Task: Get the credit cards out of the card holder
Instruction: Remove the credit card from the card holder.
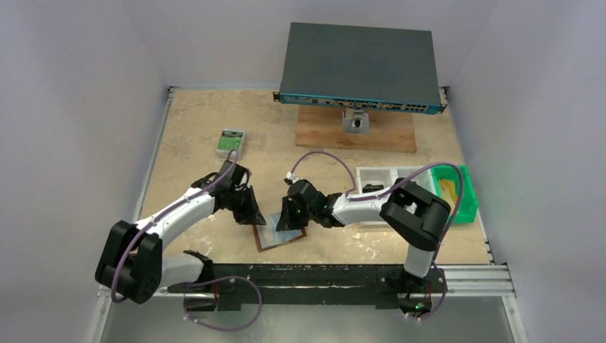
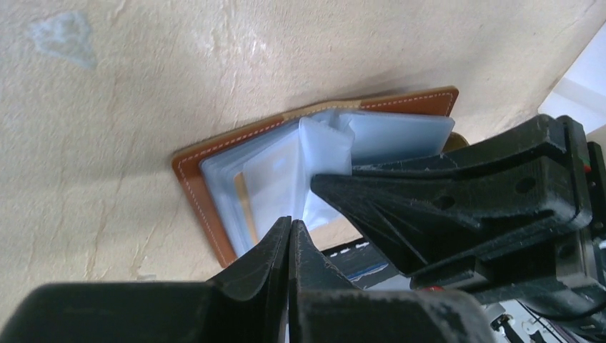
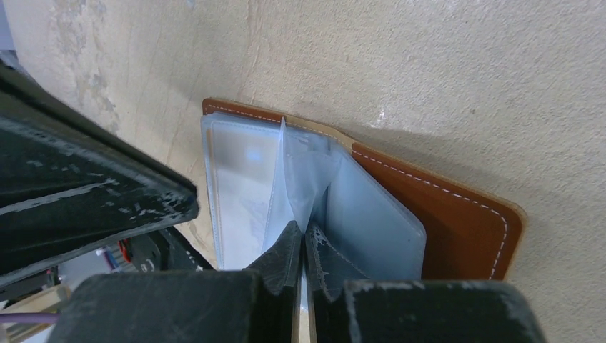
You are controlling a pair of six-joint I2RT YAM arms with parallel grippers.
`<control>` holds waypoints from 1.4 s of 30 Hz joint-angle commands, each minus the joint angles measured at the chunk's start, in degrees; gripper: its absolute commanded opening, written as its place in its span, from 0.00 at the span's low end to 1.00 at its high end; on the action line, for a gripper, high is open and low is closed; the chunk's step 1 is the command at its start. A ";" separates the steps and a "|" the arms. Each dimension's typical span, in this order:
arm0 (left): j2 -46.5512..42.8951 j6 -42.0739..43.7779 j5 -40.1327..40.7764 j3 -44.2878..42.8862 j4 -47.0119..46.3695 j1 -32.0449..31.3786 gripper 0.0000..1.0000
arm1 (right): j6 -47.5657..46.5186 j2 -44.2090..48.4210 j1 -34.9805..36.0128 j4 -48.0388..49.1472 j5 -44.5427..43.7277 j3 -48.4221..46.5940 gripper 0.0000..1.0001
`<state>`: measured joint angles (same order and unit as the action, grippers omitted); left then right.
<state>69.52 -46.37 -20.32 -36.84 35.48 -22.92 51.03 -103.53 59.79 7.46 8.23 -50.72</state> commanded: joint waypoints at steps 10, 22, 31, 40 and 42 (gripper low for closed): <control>8.61 -0.39 1.22 1.19 -7.48 -2.10 0.00 | 2.48 0.47 -1.93 4.17 5.79 4.66 0.00; 10.79 -1.66 0.44 0.80 -8.83 -4.22 0.00 | 2.81 2.31 -2.56 6.23 9.17 2.12 0.10; 7.99 -1.71 -2.27 -0.31 -8.47 -4.32 0.00 | 2.16 5.36 -2.53 2.48 7.15 0.55 0.34; 7.54 -1.51 -3.93 -2.36 -8.56 -5.90 0.00 | 0.33 10.74 -2.57 -5.67 2.05 -3.03 0.42; 7.46 -1.79 -3.94 -3.01 -8.72 -6.68 0.00 | -0.07 12.25 -2.53 -7.25 0.15 -3.44 0.43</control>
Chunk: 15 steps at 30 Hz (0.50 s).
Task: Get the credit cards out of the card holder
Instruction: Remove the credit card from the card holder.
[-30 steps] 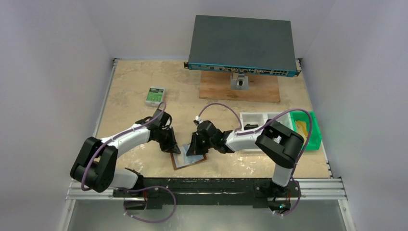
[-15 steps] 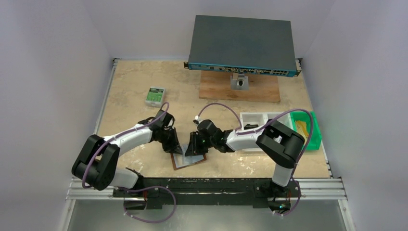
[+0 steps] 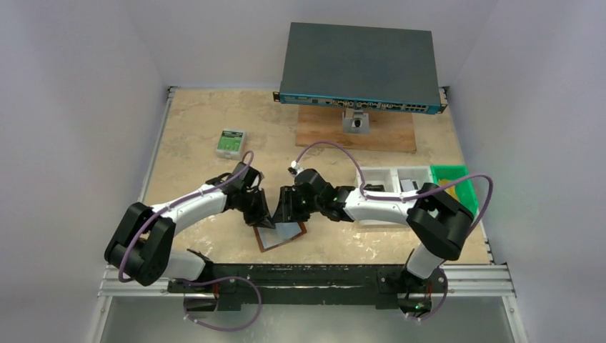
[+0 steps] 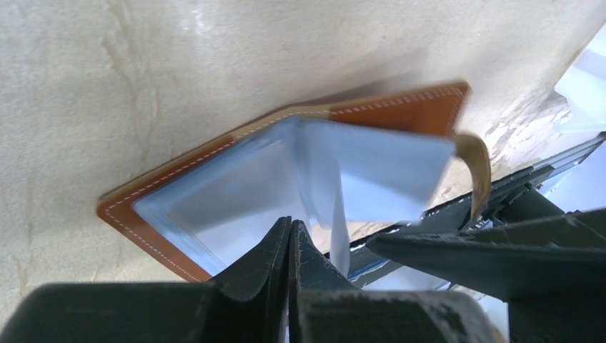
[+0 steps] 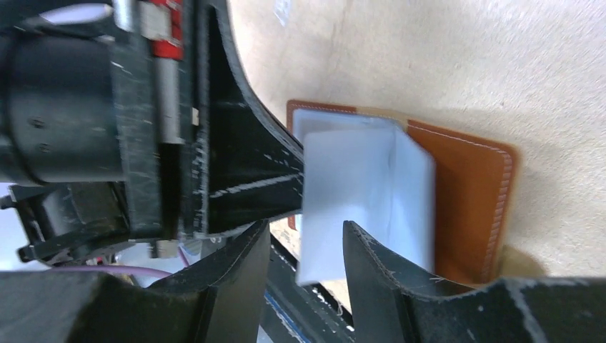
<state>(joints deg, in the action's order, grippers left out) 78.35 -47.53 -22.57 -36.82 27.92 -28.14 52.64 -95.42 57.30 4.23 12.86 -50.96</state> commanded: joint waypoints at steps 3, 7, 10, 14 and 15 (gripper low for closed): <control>-1.23 -1.28 -2.34 -4.19 -1.94 -2.75 0.02 | -1.85 6.81 -0.08 -7.98 -7.69 -3.36 0.43; 0.84 -1.93 -2.15 -6.42 -2.68 -4.66 0.05 | -2.10 10.55 -0.08 -11.40 -11.60 -2.27 0.43; 4.52 -2.32 -2.45 -8.50 -3.84 -5.91 0.06 | -2.04 13.00 -0.08 -12.54 -12.79 -0.71 0.42; 9.89 -2.82 -2.81 -11.46 -5.35 -7.28 0.07 | -2.10 15.29 -0.08 -14.05 -15.02 1.02 0.42; 11.15 -2.95 -2.83 -12.01 -5.61 -7.46 0.07 | -2.17 15.65 -0.07 -14.50 -15.91 1.34 0.41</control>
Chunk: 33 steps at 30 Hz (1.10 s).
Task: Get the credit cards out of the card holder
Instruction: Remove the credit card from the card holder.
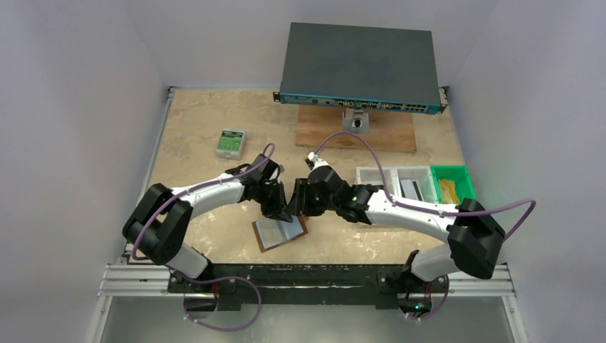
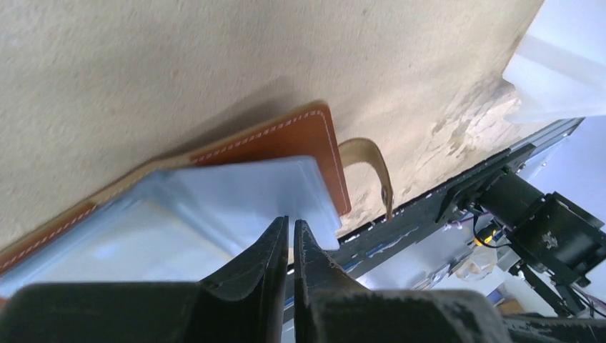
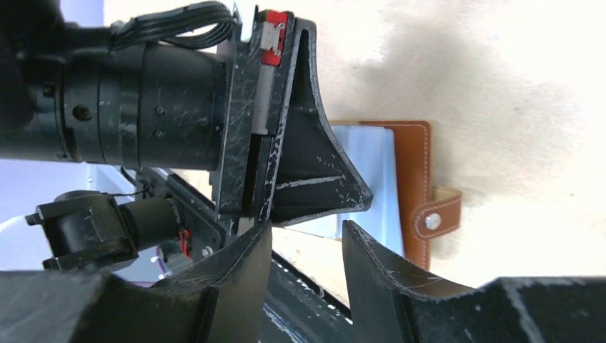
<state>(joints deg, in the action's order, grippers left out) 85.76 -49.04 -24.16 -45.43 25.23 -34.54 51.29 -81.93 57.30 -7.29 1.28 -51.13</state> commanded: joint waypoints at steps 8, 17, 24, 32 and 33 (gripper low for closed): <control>8.38 -0.22 -0.54 -6.28 -1.51 -1.93 0.10 | -2.16 1.90 0.39 -3.19 -5.59 2.75 0.40; 1.74 1.96 3.49 -5.72 4.09 -1.69 0.12 | -3.60 -3.80 4.70 -2.31 -5.72 -1.47 0.39; -1.82 3.04 4.59 -4.43 6.47 -0.08 0.13 | -4.68 -10.02 8.69 -1.82 -6.58 -5.84 0.39; -7.88 5.05 5.90 -1.21 9.71 5.19 0.13 | -7.16 -18.62 11.08 -8.42 -12.74 -13.96 0.39; -8.78 5.35 6.07 -0.76 10.27 6.09 0.13 | -7.53 -19.51 11.30 -9.12 -13.40 -14.70 0.39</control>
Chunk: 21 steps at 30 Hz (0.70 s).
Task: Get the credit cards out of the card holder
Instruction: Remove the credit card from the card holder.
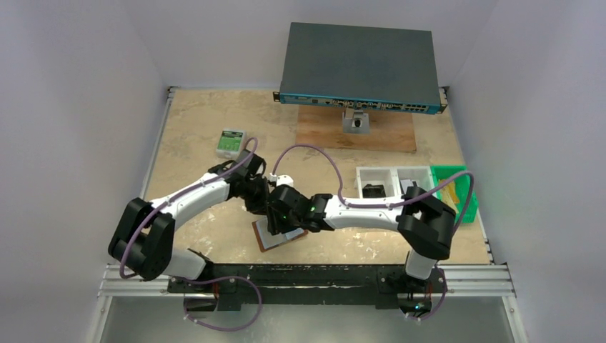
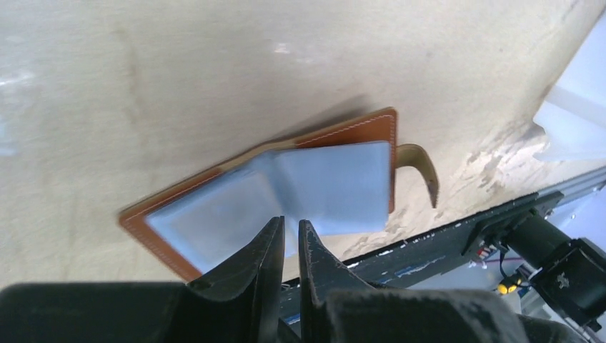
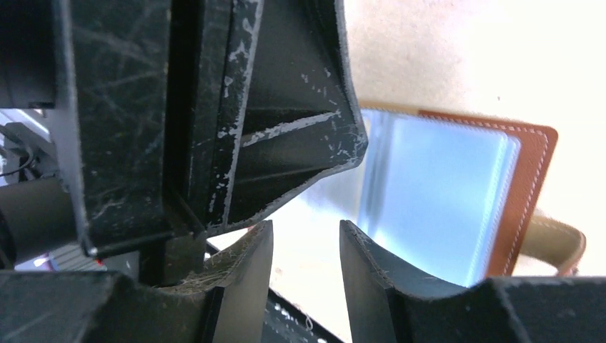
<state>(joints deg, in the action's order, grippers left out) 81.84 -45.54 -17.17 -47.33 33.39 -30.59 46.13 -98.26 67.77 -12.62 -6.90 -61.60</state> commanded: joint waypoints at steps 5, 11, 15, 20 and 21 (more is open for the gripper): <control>-10.04 2.63 1.10 3.40 5.31 5.50 0.24 | -3.20 -7.23 1.74 -6.47 -7.41 -7.32 0.42; -15.08 2.29 4.55 5.85 8.43 6.61 0.48 | -3.77 -11.23 3.36 -9.95 -9.37 -11.38 0.46; -17.12 1.68 6.10 7.34 9.28 7.74 0.52 | -3.43 -12.83 4.10 -12.60 -11.35 -13.10 0.48; -18.07 1.46 6.21 8.68 9.35 8.27 0.52 | -2.35 -11.66 4.21 -13.22 -12.40 -12.01 0.52; -18.00 1.43 6.15 8.88 9.29 8.27 0.52 | -2.31 -11.40 4.21 -12.95 -12.20 -11.73 0.52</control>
<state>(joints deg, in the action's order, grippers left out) 66.24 -43.92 -6.48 -38.24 41.98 -22.20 42.83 -109.12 73.12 -20.56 -15.49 -74.30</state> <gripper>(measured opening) 0.516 0.513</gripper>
